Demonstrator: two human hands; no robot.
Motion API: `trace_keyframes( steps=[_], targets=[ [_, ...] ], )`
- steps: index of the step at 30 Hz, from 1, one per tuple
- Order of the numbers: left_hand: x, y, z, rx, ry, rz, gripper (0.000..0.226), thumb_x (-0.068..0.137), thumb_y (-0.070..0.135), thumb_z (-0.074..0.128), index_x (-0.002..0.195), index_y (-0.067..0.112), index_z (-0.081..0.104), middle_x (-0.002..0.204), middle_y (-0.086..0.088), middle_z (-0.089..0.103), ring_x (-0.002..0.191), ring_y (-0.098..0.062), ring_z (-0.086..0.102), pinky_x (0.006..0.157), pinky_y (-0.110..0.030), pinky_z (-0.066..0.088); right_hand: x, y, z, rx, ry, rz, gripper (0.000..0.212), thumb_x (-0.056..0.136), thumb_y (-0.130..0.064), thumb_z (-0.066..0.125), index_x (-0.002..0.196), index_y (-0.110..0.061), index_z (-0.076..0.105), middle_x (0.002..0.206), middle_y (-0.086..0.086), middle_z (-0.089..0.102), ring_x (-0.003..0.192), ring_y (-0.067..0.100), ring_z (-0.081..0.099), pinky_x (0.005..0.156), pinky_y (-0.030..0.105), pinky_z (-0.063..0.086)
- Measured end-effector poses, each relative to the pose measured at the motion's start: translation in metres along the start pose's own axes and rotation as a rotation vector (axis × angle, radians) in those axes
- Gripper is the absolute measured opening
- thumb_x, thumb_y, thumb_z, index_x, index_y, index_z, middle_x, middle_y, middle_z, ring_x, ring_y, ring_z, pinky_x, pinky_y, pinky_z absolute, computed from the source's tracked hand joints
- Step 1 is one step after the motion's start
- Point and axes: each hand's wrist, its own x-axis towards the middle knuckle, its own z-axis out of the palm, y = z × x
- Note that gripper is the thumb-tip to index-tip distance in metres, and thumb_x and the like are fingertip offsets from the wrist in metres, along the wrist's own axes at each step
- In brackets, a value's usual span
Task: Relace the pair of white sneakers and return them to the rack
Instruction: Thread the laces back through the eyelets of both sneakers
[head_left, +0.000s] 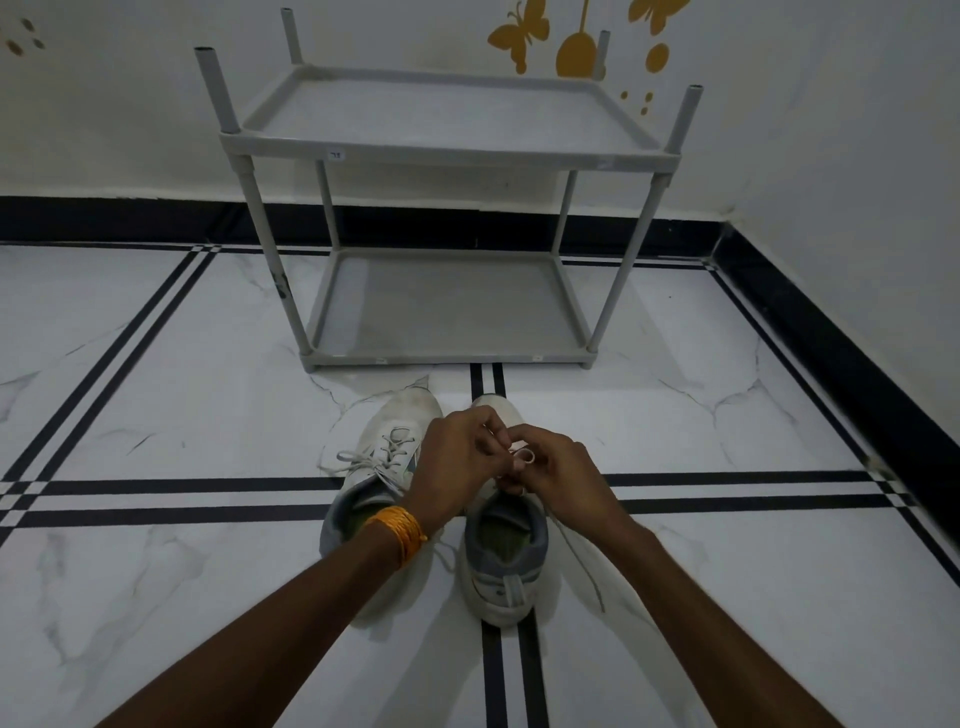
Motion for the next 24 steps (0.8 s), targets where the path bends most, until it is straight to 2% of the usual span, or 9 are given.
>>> trace_keyframes(
  steps=[4, 8, 11, 13, 15, 19, 21, 23, 24],
  targets=[
    [-0.001, 0.003, 0.004, -0.012, 0.117, -0.042, 0.027, 0.064, 0.021, 0.088, 0.075, 0.011, 0.065, 0.063, -0.003, 0.074, 0.061, -0.013, 0.072, 0.063, -0.034, 0.061, -0.005, 0.002, 0.002, 0.094, 0.049, 0.0, 0.029, 0.09, -0.009, 0.062, 0.118, -0.016, 0.064, 0.103, 0.009, 0.074, 0.091, 0.018, 0.072, 0.09, 0.032, 0.057],
    [0.004, -0.001, 0.005, 0.086, 0.134, 0.007, 0.019, 0.069, 0.018, 0.084, 0.073, 0.017, 0.066, 0.063, 0.001, 0.073, 0.061, -0.008, 0.07, 0.067, -0.027, 0.058, -0.005, 0.004, 0.002, 0.136, 0.051, 0.02, 0.031, 0.089, -0.008, 0.063, 0.119, -0.019, 0.064, 0.097, 0.007, 0.075, 0.086, 0.013, 0.073, 0.083, 0.023, 0.057],
    [0.0, 0.001, 0.008, 0.098, 0.095, 0.114, 0.003, 0.08, 0.016, 0.076, 0.079, 0.014, 0.074, 0.073, -0.003, 0.075, 0.069, -0.012, 0.07, 0.073, -0.024, 0.057, -0.003, 0.006, 0.001, 0.12, 0.081, 0.037, 0.031, 0.089, -0.012, 0.064, 0.119, -0.021, 0.063, 0.098, 0.007, 0.076, 0.089, 0.015, 0.073, 0.088, 0.032, 0.058],
    [-0.005, 0.002, 0.009, 0.082, 0.099, 0.145, 0.005, 0.082, 0.015, 0.073, 0.081, 0.012, 0.077, 0.078, -0.003, 0.075, 0.072, -0.01, 0.068, 0.072, -0.015, 0.052, -0.003, 0.006, 0.002, 0.117, 0.085, 0.033, 0.03, 0.089, -0.011, 0.064, 0.118, -0.021, 0.063, 0.097, 0.007, 0.076, 0.089, 0.016, 0.073, 0.089, 0.036, 0.058],
    [-0.006, -0.001, 0.011, 0.037, 0.121, 0.12, 0.003, 0.08, 0.016, 0.076, 0.08, 0.013, 0.077, 0.081, -0.001, 0.073, 0.073, -0.009, 0.066, 0.069, -0.015, 0.051, -0.004, 0.005, 0.002, 0.144, 0.082, 0.027, 0.03, 0.09, -0.009, 0.062, 0.118, -0.02, 0.063, 0.092, 0.007, 0.075, 0.083, 0.016, 0.073, 0.085, 0.035, 0.06],
    [-0.005, -0.006, 0.012, -0.167, 0.156, -0.089, 0.014, 0.073, 0.015, 0.083, 0.082, 0.008, 0.075, 0.078, -0.004, 0.074, 0.071, -0.013, 0.07, 0.07, -0.027, 0.059, -0.007, 0.002, 0.002, 0.192, 0.056, 0.023, 0.033, 0.09, -0.005, 0.061, 0.121, -0.018, 0.061, 0.091, 0.009, 0.076, 0.078, 0.015, 0.075, 0.079, 0.027, 0.06],
    [-0.005, -0.003, 0.012, -0.295, 0.165, -0.254, 0.034, 0.069, 0.017, 0.086, 0.091, 0.007, 0.061, 0.078, -0.004, 0.07, 0.07, -0.015, 0.069, 0.068, -0.029, 0.058, -0.006, 0.002, 0.001, 0.169, 0.046, 0.017, 0.036, 0.091, -0.005, 0.061, 0.122, -0.022, 0.061, 0.091, 0.01, 0.076, 0.079, 0.015, 0.075, 0.081, 0.03, 0.061],
    [-0.002, -0.003, 0.01, -0.468, 0.048, -0.491, 0.049, 0.069, 0.022, 0.087, 0.102, 0.009, 0.053, 0.087, -0.007, 0.069, 0.078, -0.02, 0.07, 0.074, -0.038, 0.059, -0.006, 0.002, -0.001, 0.166, 0.031, 0.002, 0.036, 0.091, -0.004, 0.061, 0.122, -0.021, 0.061, 0.094, 0.011, 0.075, 0.08, 0.015, 0.075, 0.081, 0.033, 0.061],
    [0.001, -0.005, 0.007, -0.507, -0.045, -0.574, 0.048, 0.07, 0.025, 0.086, 0.106, 0.011, 0.057, 0.095, -0.011, 0.071, 0.087, -0.025, 0.071, 0.08, -0.043, 0.059, -0.007, 0.002, -0.002, 0.171, 0.024, -0.01, 0.036, 0.091, -0.004, 0.06, 0.122, -0.021, 0.061, 0.094, 0.011, 0.075, 0.08, 0.016, 0.075, 0.08, 0.032, 0.061]
  ],
)
